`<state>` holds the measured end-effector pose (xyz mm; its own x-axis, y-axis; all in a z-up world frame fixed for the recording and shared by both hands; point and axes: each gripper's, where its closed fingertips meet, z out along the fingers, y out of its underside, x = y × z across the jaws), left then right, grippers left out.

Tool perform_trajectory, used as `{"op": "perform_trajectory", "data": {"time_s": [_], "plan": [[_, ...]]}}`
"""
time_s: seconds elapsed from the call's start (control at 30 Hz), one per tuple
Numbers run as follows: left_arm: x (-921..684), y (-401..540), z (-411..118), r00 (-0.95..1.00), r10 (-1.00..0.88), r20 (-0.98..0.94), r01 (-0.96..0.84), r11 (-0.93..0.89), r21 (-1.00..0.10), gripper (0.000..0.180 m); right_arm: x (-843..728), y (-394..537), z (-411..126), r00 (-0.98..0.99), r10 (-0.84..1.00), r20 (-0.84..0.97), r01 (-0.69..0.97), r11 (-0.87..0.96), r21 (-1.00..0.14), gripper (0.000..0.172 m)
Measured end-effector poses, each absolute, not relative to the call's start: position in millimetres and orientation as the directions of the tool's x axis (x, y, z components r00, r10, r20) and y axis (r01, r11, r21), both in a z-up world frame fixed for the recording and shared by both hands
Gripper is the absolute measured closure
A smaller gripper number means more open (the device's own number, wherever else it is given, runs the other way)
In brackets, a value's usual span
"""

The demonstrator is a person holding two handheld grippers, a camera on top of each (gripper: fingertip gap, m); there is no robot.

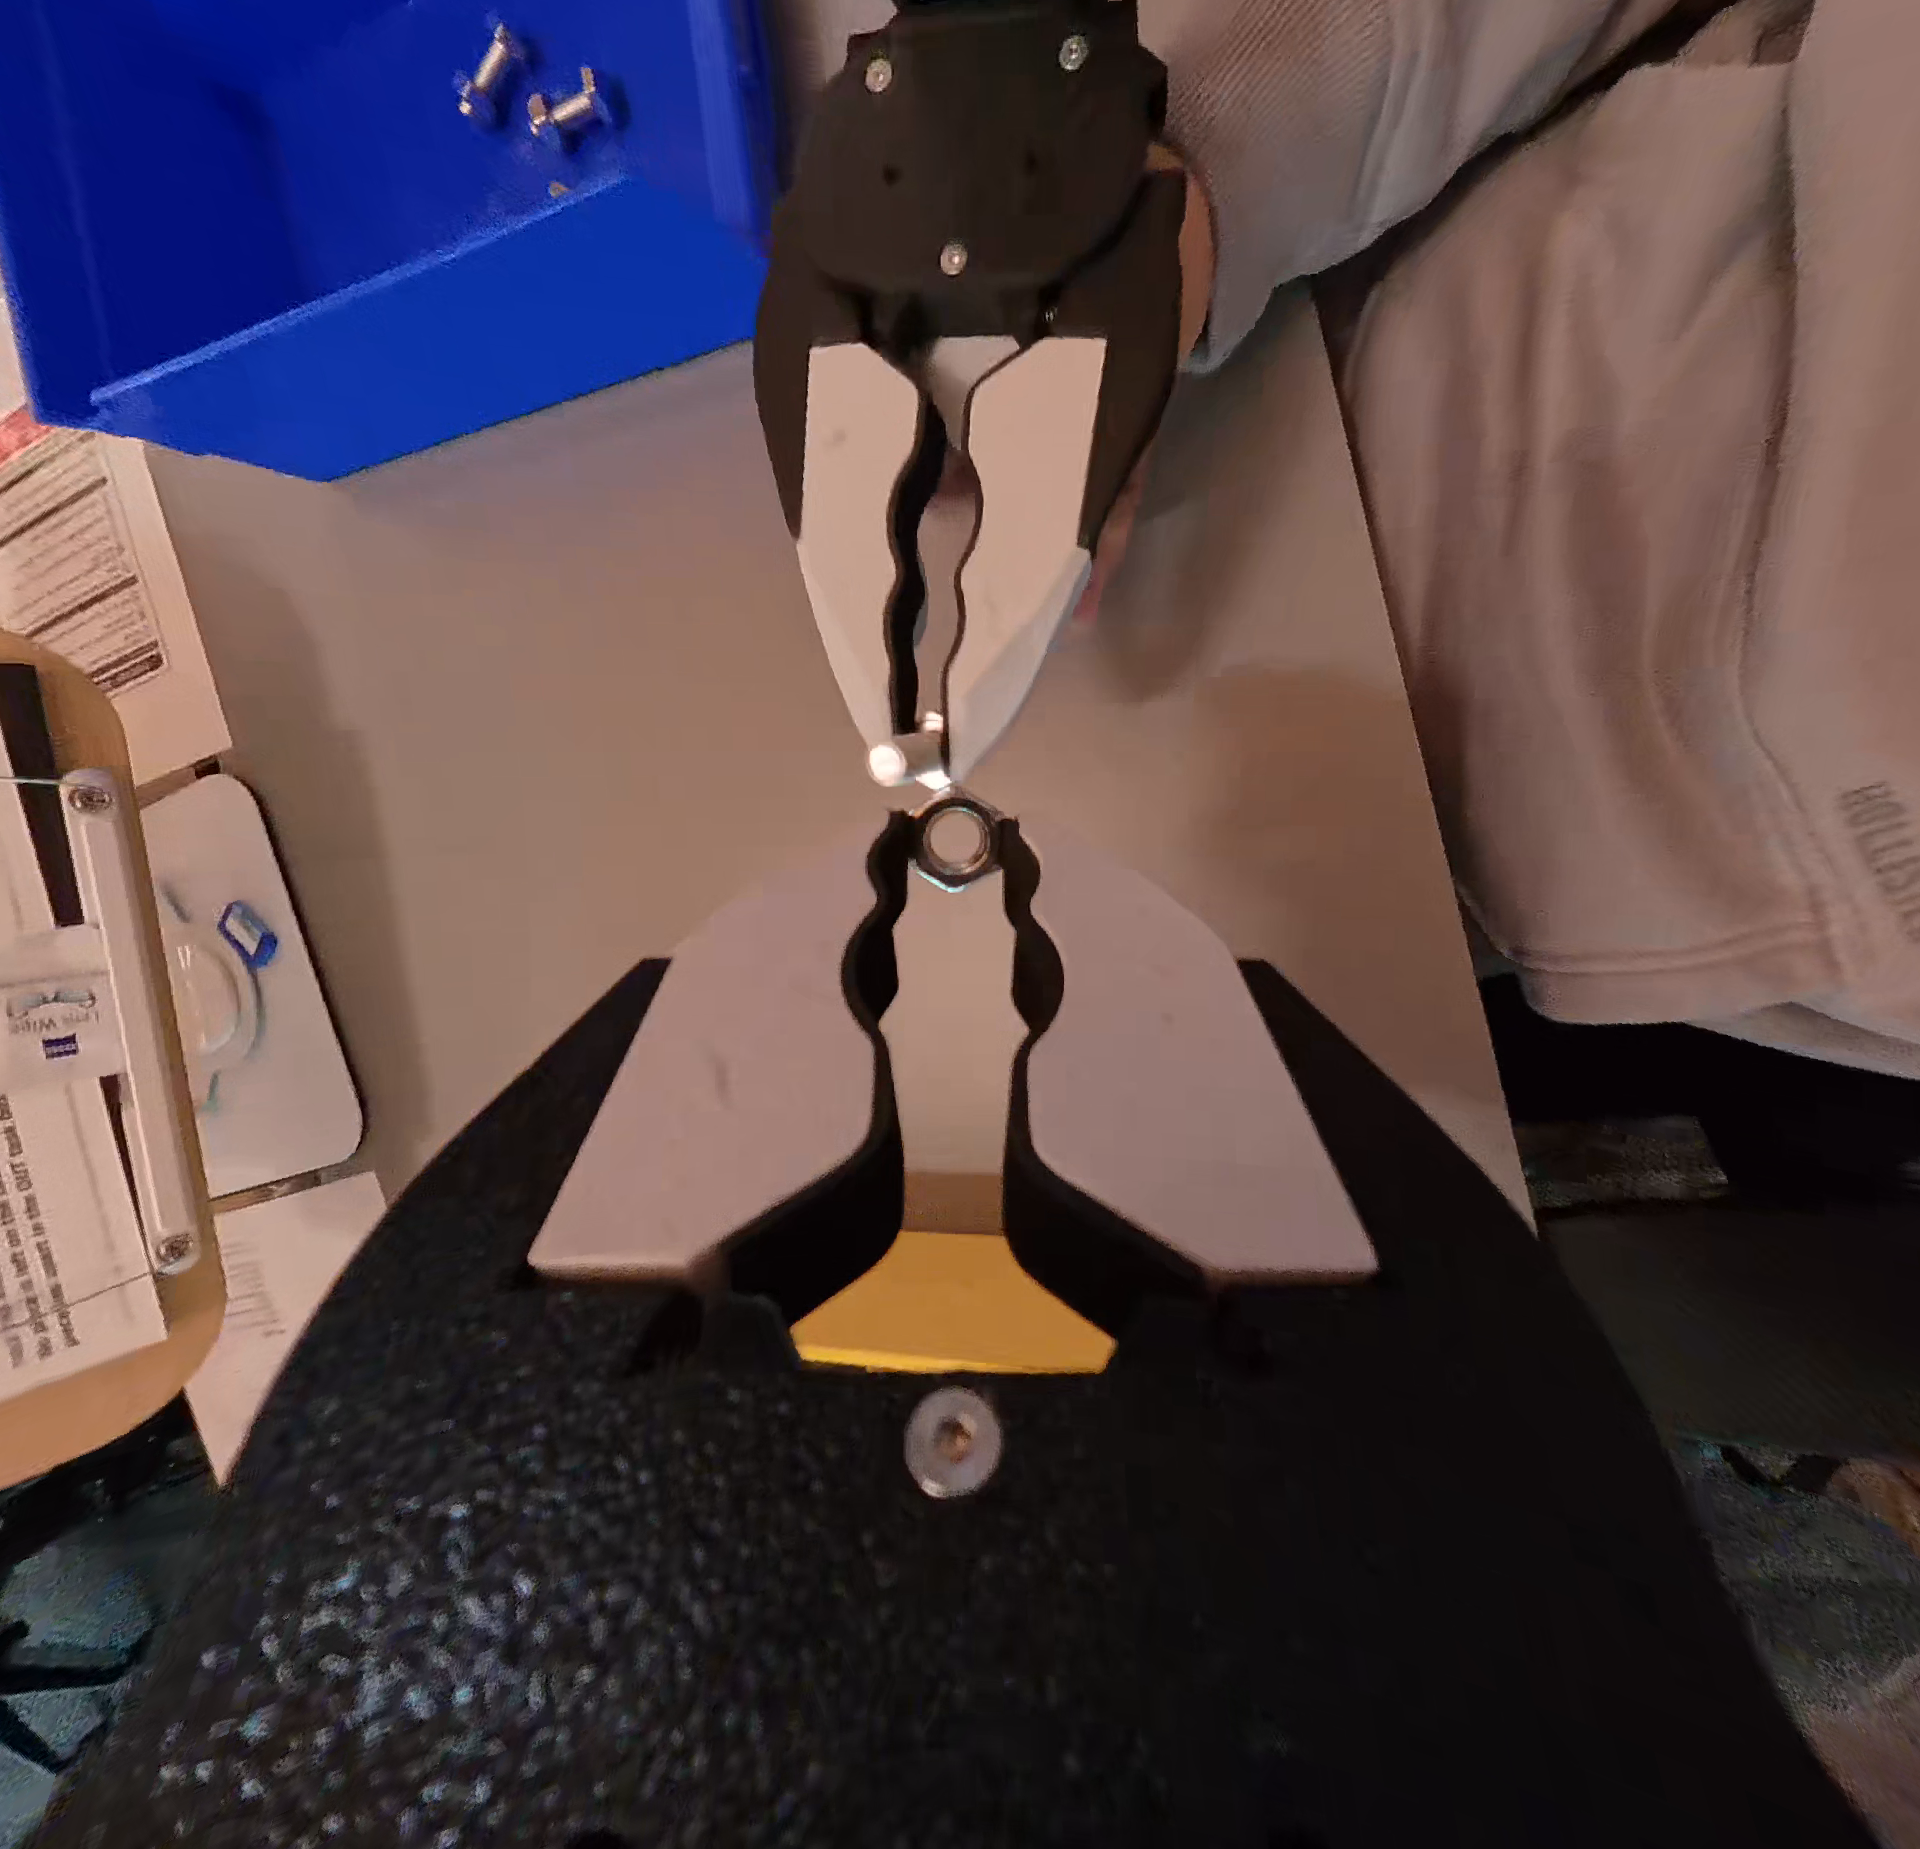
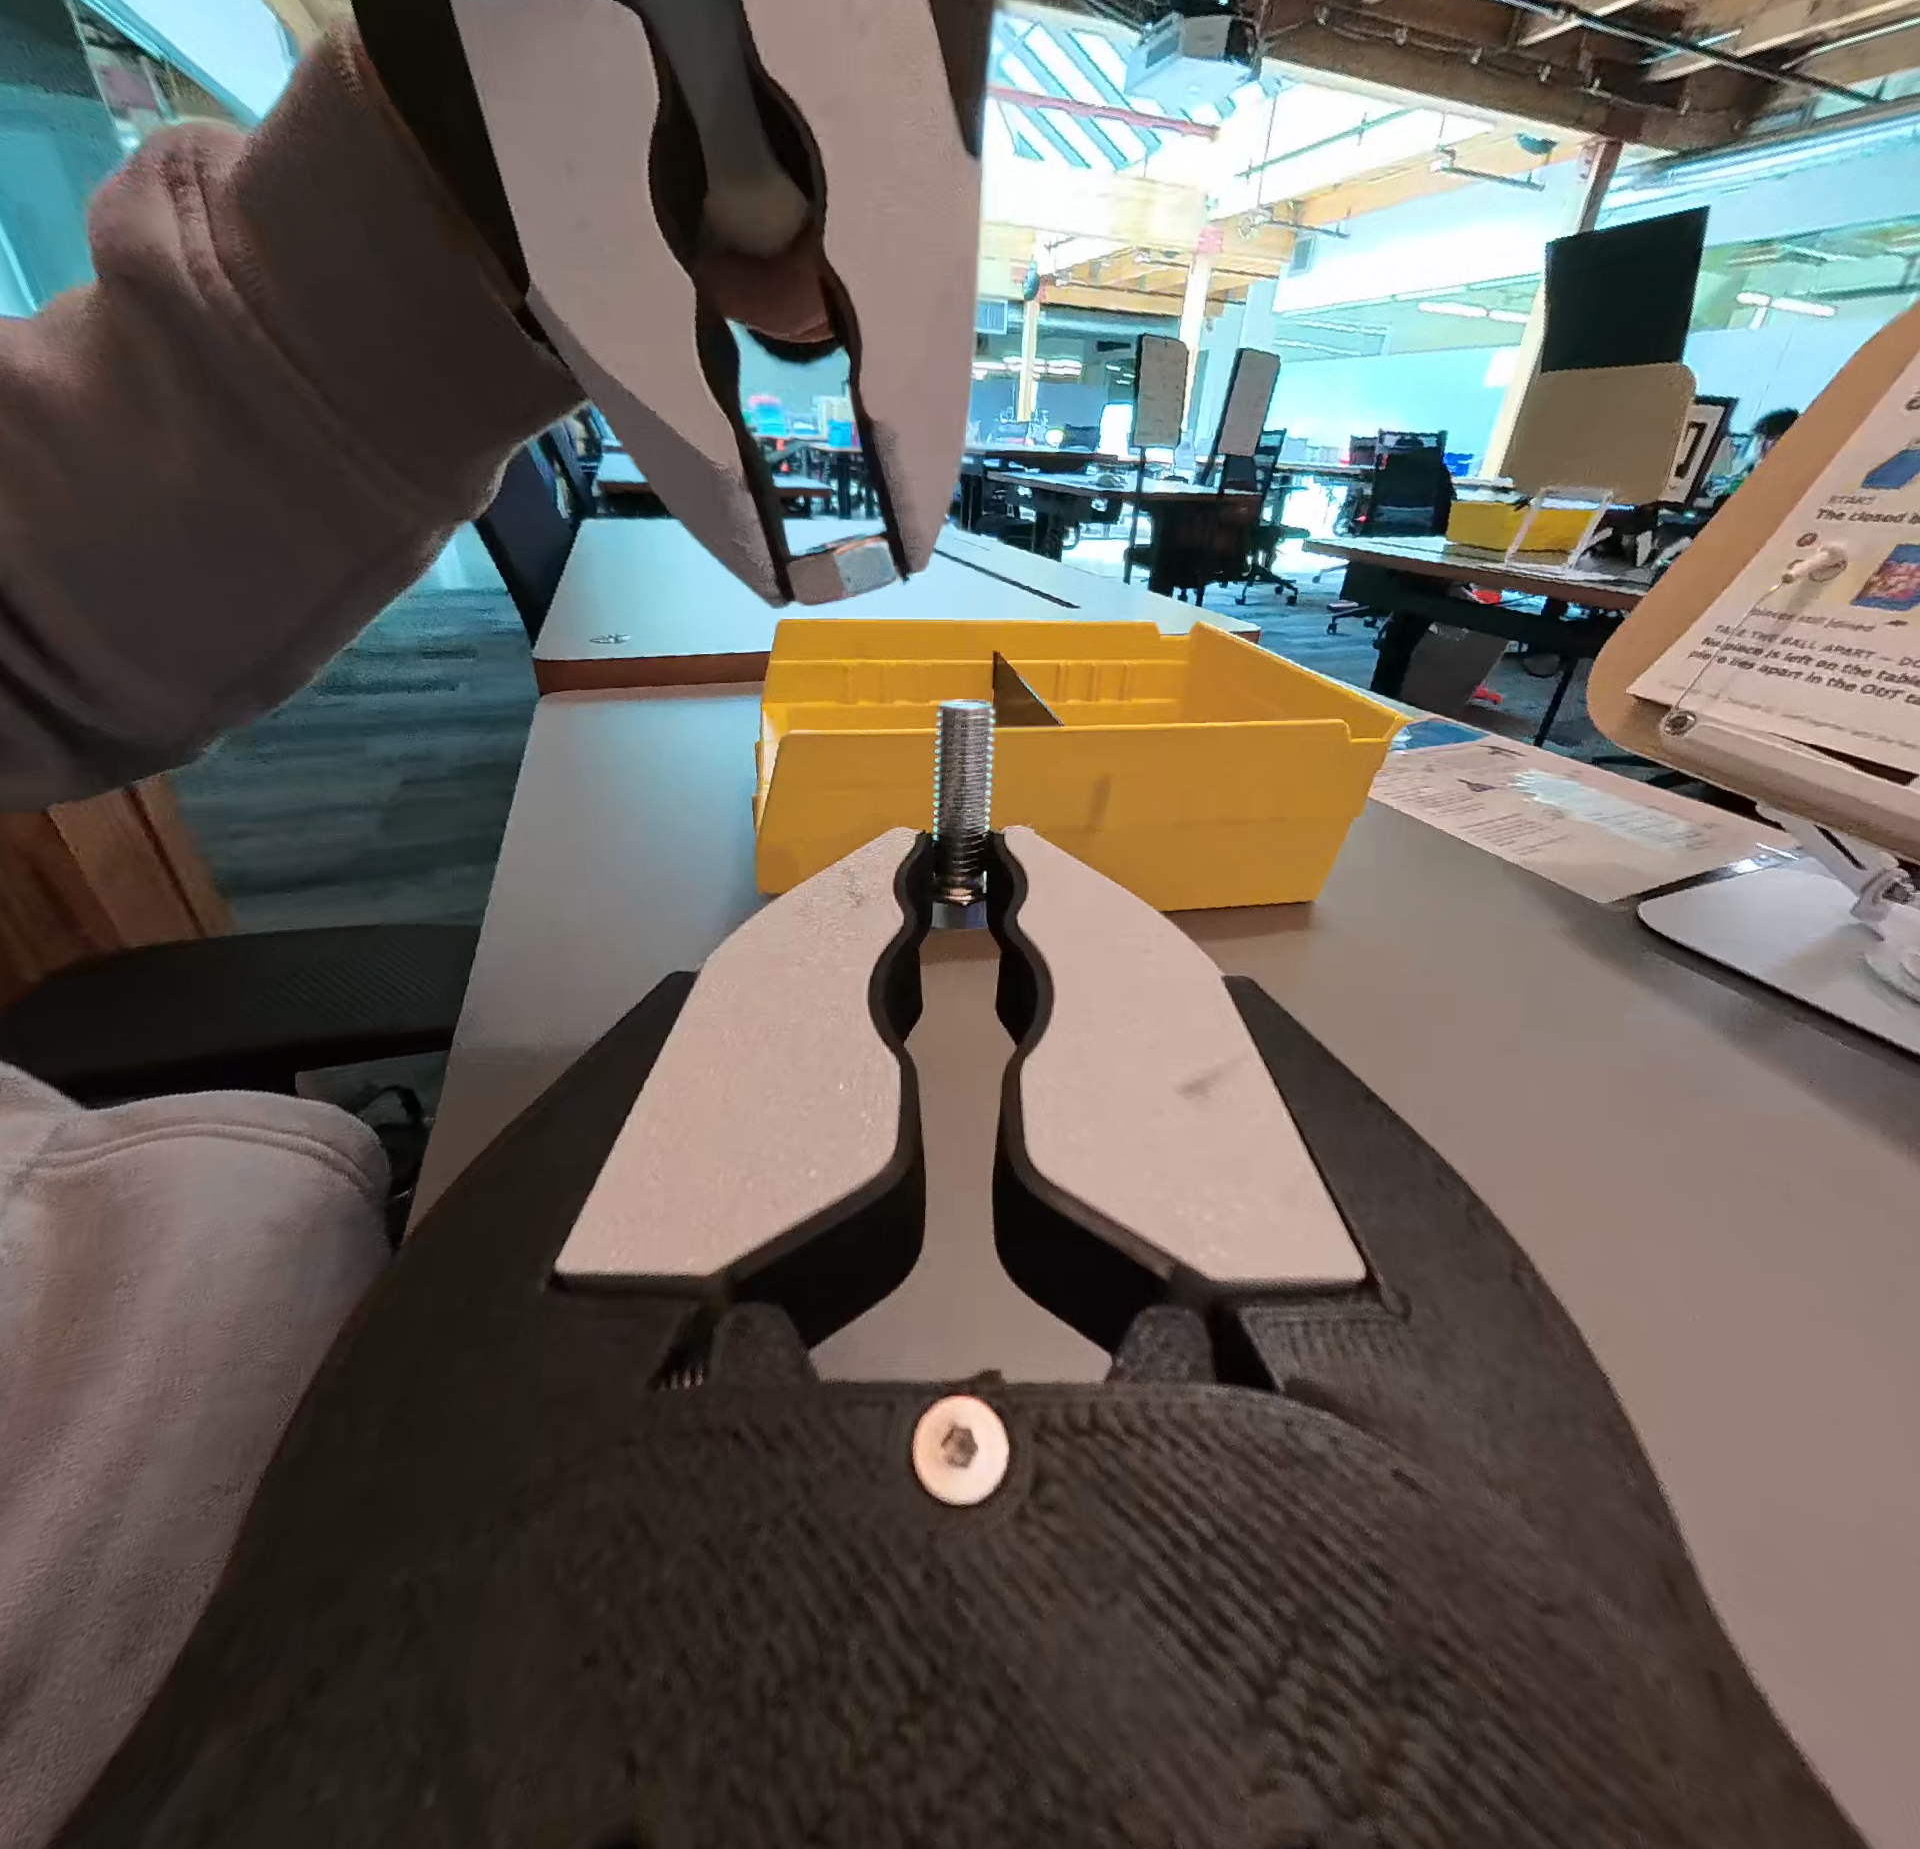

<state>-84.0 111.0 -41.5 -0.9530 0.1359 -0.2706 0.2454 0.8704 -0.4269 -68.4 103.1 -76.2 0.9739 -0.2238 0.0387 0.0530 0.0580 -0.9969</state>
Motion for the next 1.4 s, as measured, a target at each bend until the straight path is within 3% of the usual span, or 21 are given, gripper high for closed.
{"op": "perform_trajectory", "data": {"time_s": [0.03, 1.4], "plan": [[-81.1, 110.1, -43.2, -0.952, 0.143, -0.269, 0.246, 0.881, -0.404, 0.164, -67.2, 102.9, -76.9, 0.974, -0.225, 0.032, 0.048, 0.067, -0.997, 0.163], [-78.0, 110.2, -74.5, -0.982, 0.152, -0.116, 0.186, 0.902, -0.390, 0.164, -75.6, 117.9, -92.1, 0.980, -0.190, 0.060, 0.063, 0.011, -0.998, 0.163]]}}
